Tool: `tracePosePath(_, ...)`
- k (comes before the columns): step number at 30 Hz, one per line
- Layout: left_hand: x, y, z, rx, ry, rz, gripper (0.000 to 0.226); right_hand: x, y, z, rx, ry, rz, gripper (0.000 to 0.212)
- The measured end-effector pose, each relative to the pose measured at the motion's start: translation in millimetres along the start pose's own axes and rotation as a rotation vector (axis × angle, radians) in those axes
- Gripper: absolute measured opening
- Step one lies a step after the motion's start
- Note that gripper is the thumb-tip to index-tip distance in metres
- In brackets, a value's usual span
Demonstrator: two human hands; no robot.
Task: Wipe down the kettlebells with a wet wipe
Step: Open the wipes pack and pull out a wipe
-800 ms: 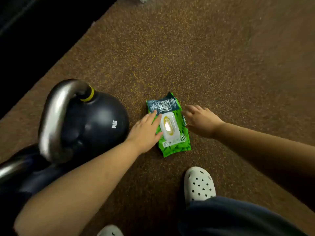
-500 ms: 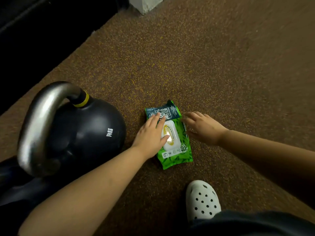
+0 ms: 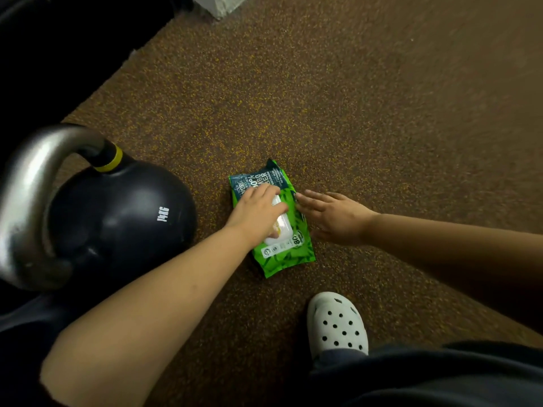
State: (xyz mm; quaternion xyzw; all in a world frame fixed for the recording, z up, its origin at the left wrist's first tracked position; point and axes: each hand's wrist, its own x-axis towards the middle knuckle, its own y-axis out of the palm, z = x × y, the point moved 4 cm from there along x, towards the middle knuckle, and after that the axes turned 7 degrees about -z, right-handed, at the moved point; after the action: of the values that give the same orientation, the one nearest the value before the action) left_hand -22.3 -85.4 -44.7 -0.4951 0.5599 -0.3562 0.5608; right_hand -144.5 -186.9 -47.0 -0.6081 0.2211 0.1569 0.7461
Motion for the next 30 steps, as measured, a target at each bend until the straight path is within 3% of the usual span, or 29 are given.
tracePosePath(8, 8, -8, -5, 0.205, 0.133, 0.011, 0.068, -2, 11, 5, -0.044, -0.058, 0.100, 0.071)
tracePosePath(20, -29, -17, 5, -0.029, 0.020, -0.065, 0.072, 5, 11, 12, -0.091, -0.063, 0.107, 0.073)
tracePosePath(23, -50, -13, 9, -0.166, -0.093, -0.091, 0.077, 9, 4, 17, -0.062, -0.055, 0.043, 0.064)
tracePosePath(27, -73, -3, 13, -0.303, -0.216, -0.093, 0.083, 23, -11, 24, -0.053, -0.063, -0.201, 0.034)
tracePosePath(30, -80, 3, 15, -0.247, -0.246, -0.096, 0.088, 34, -19, 28, -0.048, -0.035, -0.238, 0.038)
